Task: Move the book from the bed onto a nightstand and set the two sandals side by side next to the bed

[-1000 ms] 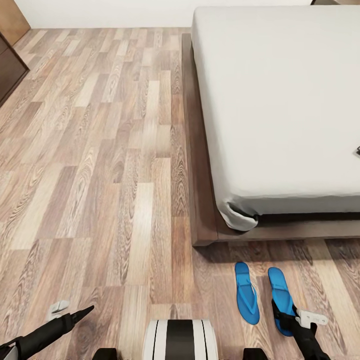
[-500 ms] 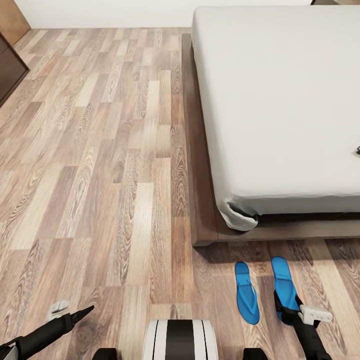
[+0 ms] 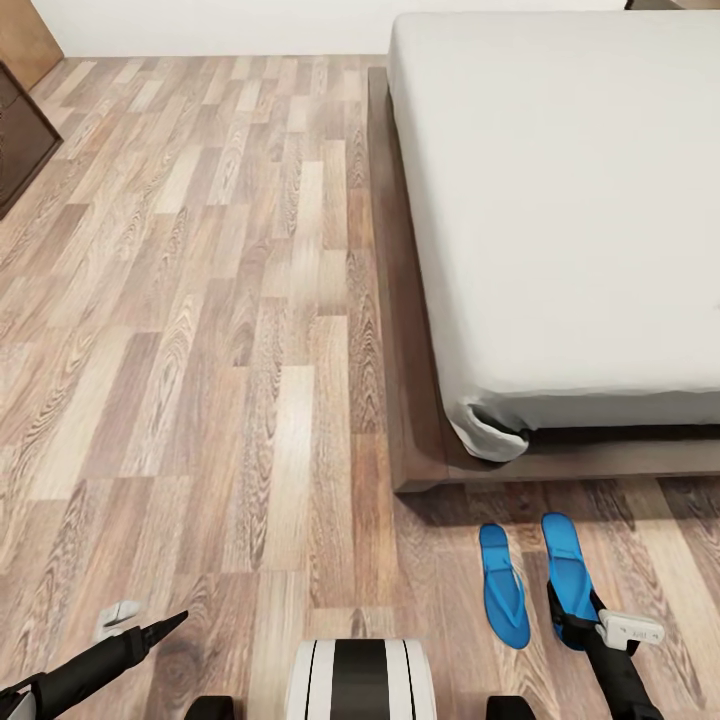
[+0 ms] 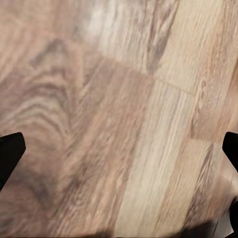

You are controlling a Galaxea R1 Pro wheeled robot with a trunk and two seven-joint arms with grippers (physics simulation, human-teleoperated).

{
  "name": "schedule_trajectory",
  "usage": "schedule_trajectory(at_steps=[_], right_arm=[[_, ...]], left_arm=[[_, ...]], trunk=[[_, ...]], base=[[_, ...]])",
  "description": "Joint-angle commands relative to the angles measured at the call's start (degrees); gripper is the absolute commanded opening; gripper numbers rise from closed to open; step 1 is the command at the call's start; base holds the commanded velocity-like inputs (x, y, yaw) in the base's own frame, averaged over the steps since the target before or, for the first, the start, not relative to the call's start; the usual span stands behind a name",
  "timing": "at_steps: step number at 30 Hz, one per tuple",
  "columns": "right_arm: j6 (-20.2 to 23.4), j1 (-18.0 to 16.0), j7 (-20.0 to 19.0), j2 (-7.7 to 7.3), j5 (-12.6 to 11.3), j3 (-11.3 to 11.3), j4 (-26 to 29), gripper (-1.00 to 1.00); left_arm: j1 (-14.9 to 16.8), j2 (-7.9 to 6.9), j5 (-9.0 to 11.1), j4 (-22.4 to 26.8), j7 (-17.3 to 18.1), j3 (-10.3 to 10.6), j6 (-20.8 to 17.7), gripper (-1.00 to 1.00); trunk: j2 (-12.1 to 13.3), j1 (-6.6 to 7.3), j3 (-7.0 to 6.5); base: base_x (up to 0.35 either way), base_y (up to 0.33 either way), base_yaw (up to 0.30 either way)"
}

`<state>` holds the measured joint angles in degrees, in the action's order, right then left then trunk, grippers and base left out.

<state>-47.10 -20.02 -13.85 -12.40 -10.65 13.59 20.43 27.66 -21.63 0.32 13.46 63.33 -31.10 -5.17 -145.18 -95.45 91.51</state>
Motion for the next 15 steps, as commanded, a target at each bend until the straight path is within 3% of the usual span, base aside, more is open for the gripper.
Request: schedule_trajectory(at_steps=[1, 7, 15], right_arm=[[-0.1, 0.0, -0.5, 0.00, -0.5, 0.1, -0.1, -1.00], [-0.1, 0.0, -0.5, 0.00, -0.5, 0.1, -0.1, -1.00], [-0.1, 0.0, -0.5, 0.00, -0.5, 0.1, -0.1, -1.00]], left_arm=[[0.0, 0.01, 0.0, 0.0, 0.2, -0.2, -0.5, 1.00], [0.0, 0.01, 0.0, 0.0, 0.3, -0.2, -0.6, 1.00], [0.0, 0.01, 0.0, 0.0, 0.3, -0.2, -0.6, 1.00]], trunk=[[0.0, 0.01, 0.03], [0.0, 0.01, 0.03], [-0.1, -0.20, 1.80]], base=[[0.000, 0.047, 0.000], [0.000, 0.013, 0.000], [0.000, 0.000, 0.000]])
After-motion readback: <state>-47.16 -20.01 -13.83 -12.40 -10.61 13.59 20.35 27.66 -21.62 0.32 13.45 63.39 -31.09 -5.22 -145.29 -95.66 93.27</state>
